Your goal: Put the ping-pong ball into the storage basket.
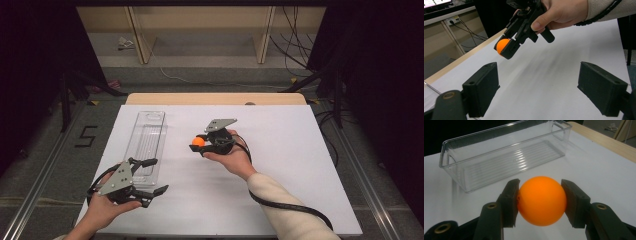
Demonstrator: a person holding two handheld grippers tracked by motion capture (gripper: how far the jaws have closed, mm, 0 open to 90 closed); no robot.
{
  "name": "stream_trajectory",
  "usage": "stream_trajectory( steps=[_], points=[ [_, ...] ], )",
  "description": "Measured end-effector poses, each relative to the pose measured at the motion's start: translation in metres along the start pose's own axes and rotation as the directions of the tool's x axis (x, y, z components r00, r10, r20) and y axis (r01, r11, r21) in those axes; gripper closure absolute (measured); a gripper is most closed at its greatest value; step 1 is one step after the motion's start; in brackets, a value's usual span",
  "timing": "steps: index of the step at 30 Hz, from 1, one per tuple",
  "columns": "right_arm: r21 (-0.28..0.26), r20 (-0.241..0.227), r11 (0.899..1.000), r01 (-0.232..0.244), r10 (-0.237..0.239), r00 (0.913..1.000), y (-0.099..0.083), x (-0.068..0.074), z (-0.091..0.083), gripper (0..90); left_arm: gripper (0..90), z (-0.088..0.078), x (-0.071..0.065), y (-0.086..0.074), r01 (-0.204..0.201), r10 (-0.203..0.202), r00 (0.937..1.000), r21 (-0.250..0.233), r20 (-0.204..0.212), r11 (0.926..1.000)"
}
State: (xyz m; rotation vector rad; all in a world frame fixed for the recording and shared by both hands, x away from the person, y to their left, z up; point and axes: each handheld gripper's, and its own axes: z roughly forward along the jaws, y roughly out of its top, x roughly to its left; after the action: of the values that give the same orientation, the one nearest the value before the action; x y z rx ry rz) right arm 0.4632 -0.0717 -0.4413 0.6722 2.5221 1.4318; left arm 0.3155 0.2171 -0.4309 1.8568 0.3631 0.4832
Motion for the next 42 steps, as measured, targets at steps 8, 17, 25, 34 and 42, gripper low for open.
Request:
stream_trajectory(
  steps=[8, 17, 25, 34, 42],
  points=[
    [-0.007, -0.002, 1.000, 0.003, -0.003, 1.0000, 0.004, 0.001, 0.001, 51.5, 16.5, 0.000, 0.000, 0.000, 0.000, 0.000, 1.0000, 0.001, 0.000, 1.0000],
    [-0.008, -0.006, 1.000, 0.007, -0.007, 1.0000, 0.008, 0.003, 0.005, 51.5, 16.5, 0.000, 0.000, 0.000, 0.001, -0.001, 1.0000, -0.001, 0.000, 1.0000],
    [-0.002, -0.010, 1.000, 0.012, -0.012, 0.9999, 0.011, 0.004, 0.009, 51.5, 16.5, 0.000, 0.000, 0.000, 0.003, -0.003, 1.0000, 0.000, 0.000, 1.0000],
    [0.000, -0.012, 1.000, 0.020, -0.020, 0.9997, 0.015, 0.005, 0.013, 51.5, 16.5, 0.000, 0.000, 0.000, 0.005, -0.005, 1.0000, -0.001, 0.001, 1.0000],
    [0.001, -0.015, 1.000, 0.023, -0.023, 0.9996, 0.020, 0.006, 0.016, 51.5, 16.5, 0.000, 0.000, 0.000, 0.002, -0.002, 1.0000, -0.001, 0.001, 1.0000]
  ],
)
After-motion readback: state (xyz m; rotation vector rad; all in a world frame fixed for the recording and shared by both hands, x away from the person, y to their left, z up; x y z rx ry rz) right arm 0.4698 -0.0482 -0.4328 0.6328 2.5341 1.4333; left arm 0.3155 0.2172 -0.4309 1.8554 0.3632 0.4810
